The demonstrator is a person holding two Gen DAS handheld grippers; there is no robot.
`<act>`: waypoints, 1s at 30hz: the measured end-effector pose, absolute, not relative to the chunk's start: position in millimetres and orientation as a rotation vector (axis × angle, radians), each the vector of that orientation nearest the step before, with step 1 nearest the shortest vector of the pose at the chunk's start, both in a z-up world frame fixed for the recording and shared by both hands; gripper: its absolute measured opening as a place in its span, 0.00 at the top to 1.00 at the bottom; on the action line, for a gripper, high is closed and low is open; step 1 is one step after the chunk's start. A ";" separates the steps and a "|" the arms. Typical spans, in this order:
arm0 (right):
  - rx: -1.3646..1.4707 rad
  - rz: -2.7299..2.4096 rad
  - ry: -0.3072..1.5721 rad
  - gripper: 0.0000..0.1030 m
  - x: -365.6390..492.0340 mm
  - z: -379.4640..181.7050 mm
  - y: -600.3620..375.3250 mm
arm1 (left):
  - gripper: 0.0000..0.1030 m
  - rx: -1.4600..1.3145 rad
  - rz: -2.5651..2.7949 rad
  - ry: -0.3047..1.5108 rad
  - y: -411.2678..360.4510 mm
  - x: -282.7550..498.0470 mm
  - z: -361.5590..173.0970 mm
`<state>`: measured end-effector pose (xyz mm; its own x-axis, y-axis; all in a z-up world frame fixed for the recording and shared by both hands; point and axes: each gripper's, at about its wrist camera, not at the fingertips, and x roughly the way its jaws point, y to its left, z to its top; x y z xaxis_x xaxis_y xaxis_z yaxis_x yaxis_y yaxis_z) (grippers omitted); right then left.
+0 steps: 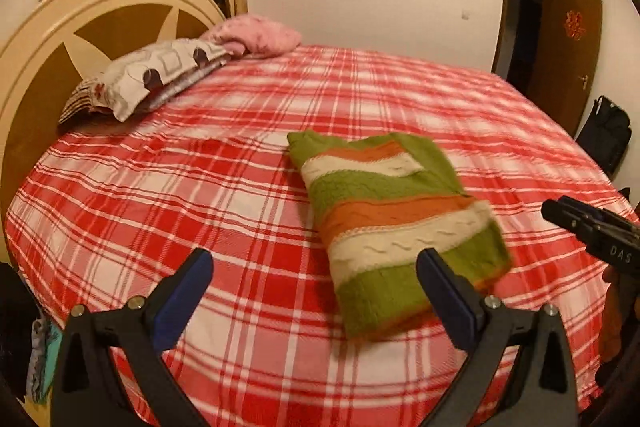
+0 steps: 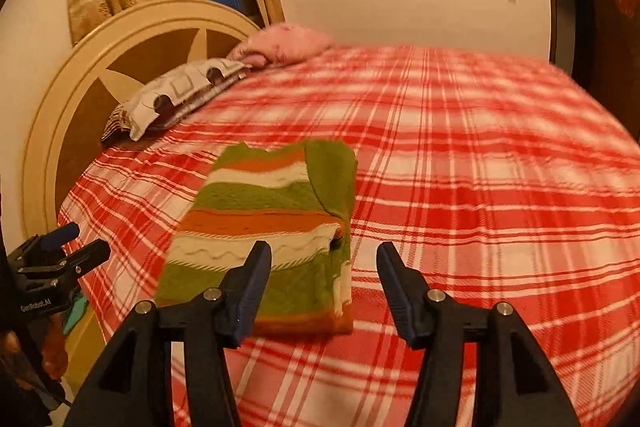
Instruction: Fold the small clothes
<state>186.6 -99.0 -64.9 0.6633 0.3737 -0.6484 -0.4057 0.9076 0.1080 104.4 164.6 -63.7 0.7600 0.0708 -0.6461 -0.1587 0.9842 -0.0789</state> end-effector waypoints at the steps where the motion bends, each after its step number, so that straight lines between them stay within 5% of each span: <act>1: -0.055 0.442 0.705 0.45 178.8 -60.0 -99.2 | 0.00 -0.135 0.120 0.685 163.8 101.1 -60.3; 30: -0.078 0.450 0.584 0.44 127.3 -17.9 -97.4 | 0.00 -0.158 0.084 0.586 152.0 74.4 -27.6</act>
